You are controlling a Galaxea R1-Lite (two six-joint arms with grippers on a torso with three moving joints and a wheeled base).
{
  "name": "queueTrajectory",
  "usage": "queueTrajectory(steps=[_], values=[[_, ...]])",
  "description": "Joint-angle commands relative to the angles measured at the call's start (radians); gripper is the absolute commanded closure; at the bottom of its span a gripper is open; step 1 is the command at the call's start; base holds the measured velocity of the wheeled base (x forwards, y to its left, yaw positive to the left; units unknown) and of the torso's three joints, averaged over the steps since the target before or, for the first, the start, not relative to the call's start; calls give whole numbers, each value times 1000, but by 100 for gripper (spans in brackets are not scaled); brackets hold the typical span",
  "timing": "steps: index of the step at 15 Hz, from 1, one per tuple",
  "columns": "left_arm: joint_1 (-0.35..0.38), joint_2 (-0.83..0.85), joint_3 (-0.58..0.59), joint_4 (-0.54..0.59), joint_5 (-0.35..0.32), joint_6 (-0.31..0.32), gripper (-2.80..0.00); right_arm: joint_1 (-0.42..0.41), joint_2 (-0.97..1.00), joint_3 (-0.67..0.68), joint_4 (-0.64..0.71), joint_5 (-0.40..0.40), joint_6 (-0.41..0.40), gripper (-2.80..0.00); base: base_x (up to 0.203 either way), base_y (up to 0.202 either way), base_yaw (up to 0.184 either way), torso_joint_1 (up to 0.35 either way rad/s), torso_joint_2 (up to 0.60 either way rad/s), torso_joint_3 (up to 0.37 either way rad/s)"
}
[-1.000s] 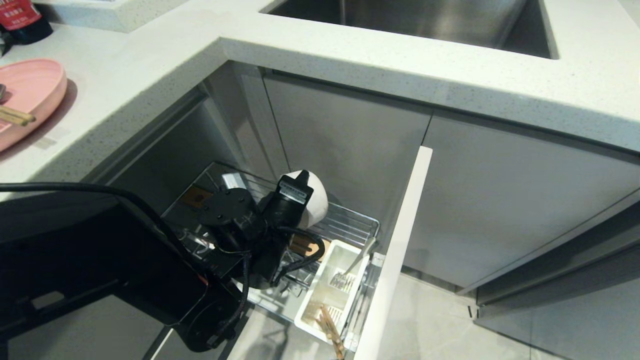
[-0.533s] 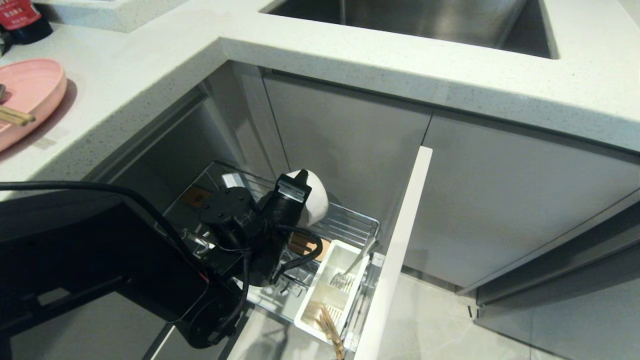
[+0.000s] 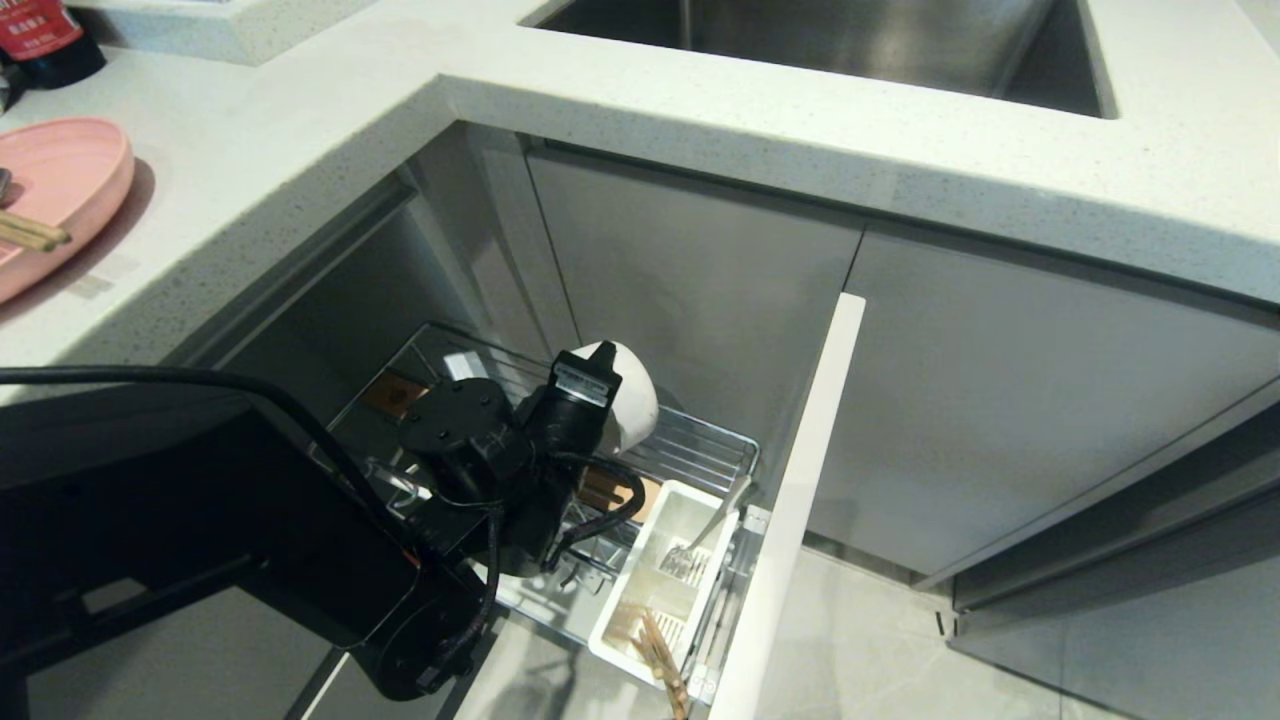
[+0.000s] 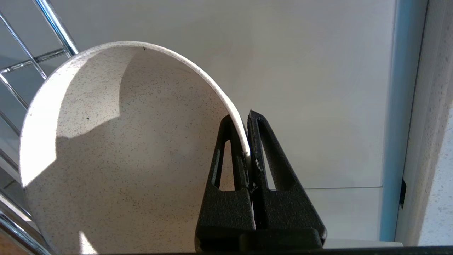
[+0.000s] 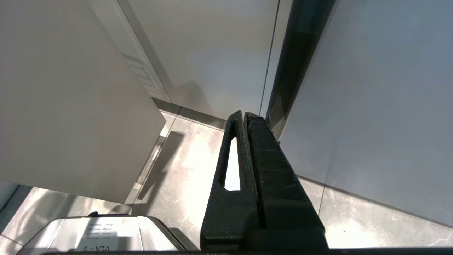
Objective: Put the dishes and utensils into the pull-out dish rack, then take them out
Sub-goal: Pick up the bowl and place it in the cupboard
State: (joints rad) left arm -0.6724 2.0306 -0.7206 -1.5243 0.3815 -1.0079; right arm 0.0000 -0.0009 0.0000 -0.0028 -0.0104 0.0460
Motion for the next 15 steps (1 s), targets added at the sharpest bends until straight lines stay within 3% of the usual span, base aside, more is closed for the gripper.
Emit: queueTrajectory(steps=[1, 15], values=[[1, 5, 1, -6, 5, -8, 0, 0, 1, 0, 0, 0, 0, 0, 0, 0, 0, 0, 0, 0], [0, -36, 17, -5, 78, -66, 0, 1, 1, 0, 0, 1, 0, 0, 0, 0, 0, 0, 0, 0]])
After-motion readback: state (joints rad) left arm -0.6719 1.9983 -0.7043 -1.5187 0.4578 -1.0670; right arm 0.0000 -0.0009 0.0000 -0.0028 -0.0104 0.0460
